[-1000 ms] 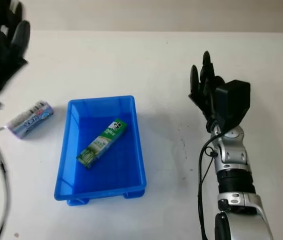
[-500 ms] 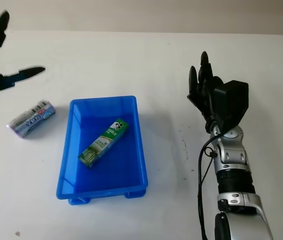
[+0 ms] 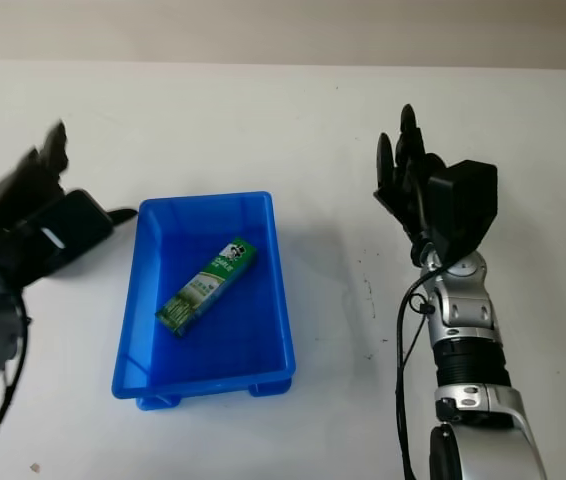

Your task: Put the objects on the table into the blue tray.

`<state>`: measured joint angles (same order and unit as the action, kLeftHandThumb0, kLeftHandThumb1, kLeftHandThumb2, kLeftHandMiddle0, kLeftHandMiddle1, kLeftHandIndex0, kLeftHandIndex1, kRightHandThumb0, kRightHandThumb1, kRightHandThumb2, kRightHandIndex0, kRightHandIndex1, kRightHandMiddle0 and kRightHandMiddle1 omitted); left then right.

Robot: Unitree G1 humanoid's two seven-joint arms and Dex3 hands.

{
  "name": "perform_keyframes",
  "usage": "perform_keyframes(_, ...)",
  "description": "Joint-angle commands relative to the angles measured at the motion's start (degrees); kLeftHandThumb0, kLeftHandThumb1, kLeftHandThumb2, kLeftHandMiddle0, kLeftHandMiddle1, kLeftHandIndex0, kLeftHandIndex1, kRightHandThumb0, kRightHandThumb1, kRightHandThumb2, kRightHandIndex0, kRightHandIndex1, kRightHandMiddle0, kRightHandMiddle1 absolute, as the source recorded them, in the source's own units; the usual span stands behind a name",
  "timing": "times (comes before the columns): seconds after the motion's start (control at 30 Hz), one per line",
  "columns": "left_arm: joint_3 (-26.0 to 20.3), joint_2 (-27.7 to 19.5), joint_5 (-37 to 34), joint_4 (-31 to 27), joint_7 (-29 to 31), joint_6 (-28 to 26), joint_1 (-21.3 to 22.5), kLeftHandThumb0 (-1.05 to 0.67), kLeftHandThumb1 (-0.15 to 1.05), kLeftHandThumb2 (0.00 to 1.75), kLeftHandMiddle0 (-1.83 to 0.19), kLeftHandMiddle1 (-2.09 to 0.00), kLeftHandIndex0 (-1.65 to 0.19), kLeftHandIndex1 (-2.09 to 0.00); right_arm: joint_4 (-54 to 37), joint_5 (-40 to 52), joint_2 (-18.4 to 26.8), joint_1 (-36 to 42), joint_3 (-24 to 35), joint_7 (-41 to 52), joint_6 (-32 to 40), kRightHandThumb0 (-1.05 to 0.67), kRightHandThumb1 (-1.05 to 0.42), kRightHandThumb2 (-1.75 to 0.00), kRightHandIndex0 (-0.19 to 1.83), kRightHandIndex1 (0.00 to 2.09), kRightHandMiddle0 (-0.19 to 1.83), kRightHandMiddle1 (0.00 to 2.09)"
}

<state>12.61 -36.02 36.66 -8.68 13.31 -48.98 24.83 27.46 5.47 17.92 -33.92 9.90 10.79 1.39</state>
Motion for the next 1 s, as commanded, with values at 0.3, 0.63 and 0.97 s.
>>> perform_keyframes(0.3, 10.81, -2.61, 11.62, 9.32, 10.28, -3.23, 2.86, -0.82, 1.01, 0.06, 0.12, -0.05, 0.16, -0.03, -0.03, 0.99, 1.48, -0.36, 1.29, 1.07, -0.99, -0.72, -1.05, -0.70, -0.19, 0.00, -0.19, 0.00)
perform_keyframes(0.63, 20.14, -4.41, 28.38, 15.24, 27.73, -5.46, 7.34, -0.53, 0.97, 0.05, -0.07, -1.91, -0.28, -0.20, 0.97, 1.06, 1.50, -1.08, 1.56, 1.50, -1.53, -0.72, -1.05, -0.70, -0.19, 0.00, -0.19, 0.00)
perform_keyframes(0.97, 16.64, -2.26, 35.57, 13.86, 24.81, -0.11, 6.42, -0.47, 1.05, 0.23, -0.40, -2.09, -0.25, -0.76, 0.71, 1.44, 1.94, -1.43, 1.63, 2.19, -0.82, -0.75, -1.05, -0.67, -0.19, 0.00, -0.19, 0.00)
